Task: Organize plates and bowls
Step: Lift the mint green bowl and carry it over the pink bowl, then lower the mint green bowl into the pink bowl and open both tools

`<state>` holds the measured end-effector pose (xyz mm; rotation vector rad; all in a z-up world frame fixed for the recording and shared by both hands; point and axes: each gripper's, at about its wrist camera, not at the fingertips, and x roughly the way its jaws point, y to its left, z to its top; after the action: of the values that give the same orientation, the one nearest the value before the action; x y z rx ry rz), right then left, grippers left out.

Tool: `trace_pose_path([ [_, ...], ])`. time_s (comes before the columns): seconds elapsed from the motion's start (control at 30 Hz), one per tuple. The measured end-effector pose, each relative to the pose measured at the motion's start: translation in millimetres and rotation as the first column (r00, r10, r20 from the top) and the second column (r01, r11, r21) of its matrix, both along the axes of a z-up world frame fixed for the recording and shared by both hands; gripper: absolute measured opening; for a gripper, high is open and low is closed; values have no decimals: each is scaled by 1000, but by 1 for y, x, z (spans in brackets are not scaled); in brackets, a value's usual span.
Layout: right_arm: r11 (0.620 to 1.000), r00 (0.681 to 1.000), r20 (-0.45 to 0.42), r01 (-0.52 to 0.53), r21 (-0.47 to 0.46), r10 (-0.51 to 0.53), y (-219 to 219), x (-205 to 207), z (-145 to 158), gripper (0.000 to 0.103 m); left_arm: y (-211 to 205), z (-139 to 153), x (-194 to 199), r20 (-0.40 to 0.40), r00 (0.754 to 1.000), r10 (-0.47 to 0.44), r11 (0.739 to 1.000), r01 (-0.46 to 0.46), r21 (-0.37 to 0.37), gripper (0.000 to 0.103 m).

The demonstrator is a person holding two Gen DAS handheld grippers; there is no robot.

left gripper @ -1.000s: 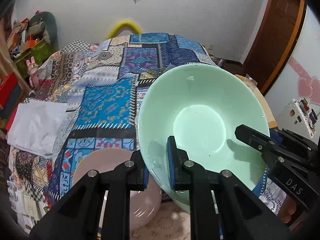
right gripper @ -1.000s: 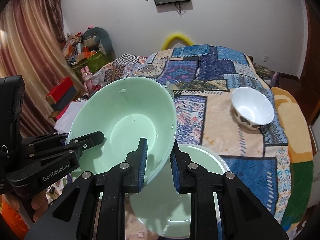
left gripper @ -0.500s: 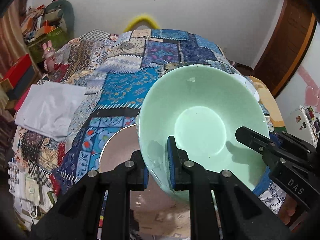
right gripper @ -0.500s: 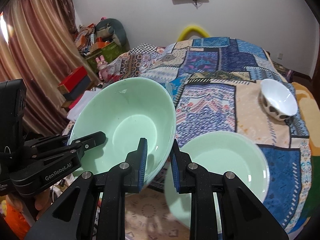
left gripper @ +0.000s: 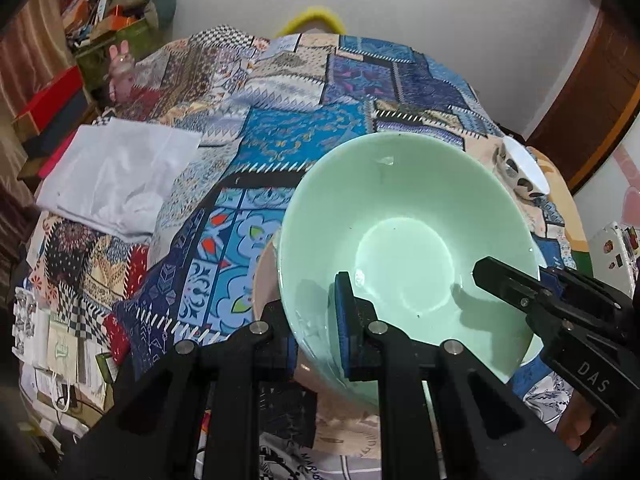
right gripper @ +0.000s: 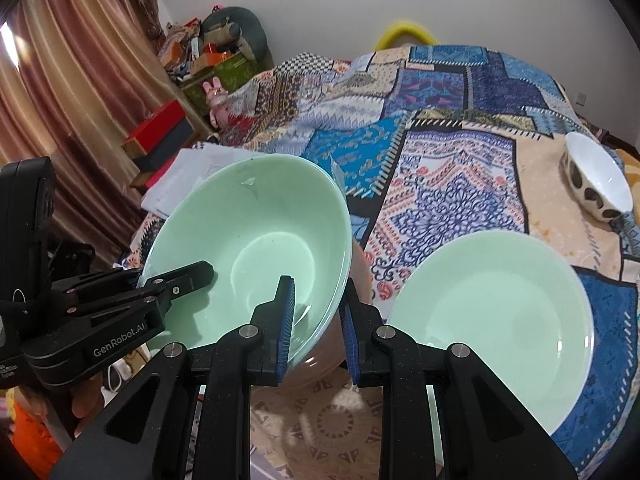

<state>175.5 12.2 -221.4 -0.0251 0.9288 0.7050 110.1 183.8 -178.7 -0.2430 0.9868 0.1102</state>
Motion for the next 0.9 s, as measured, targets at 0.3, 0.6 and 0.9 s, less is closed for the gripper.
trace_pose_path([
  [0.3, 1000, 999, -50, -9, -28, 8, 7, 2, -19, 20, 11, -29, 1, -58, 998, 4, 1000, -6, -31, 15],
  [0.6, 999, 997, -80, -21, -44, 17, 9, 6, -30, 20, 15, -43, 6, -90, 996, -7, 999, 3, -46, 15],
  [0.9, 999, 996, -92, -21, -39, 18, 5, 9, -29, 21, 9, -46, 13, -96, 995, -13, 1000, 14, 9, 15],
])
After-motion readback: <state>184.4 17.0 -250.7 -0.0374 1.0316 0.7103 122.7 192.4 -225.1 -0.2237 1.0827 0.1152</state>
